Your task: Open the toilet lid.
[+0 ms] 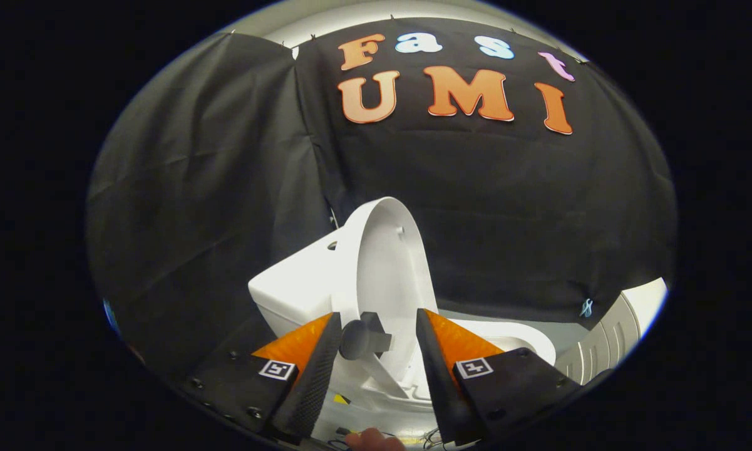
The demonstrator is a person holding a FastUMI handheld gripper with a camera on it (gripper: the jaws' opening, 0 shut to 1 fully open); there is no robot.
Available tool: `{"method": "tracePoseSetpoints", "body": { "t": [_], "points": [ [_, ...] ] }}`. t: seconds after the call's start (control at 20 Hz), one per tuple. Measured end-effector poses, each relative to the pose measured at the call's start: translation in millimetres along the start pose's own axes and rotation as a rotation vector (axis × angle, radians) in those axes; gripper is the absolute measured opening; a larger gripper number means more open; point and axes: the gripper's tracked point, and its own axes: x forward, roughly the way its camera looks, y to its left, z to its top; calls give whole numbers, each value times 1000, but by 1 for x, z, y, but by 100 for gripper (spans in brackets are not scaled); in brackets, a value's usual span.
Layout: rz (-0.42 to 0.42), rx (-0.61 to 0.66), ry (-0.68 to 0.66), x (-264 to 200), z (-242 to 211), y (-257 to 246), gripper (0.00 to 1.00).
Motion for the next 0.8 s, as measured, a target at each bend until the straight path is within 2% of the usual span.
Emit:
{"method": "tracePoseSetpoints", "body": {
  "t": [0.3, 0.5, 0.8],
  "points": [
    [35, 13, -113, -39, 25, -33, 79],
    [34, 21, -143, -72, 31, -90, 79],
    [-92, 81, -200, -123, 42, -214, 77]
  ]
}}
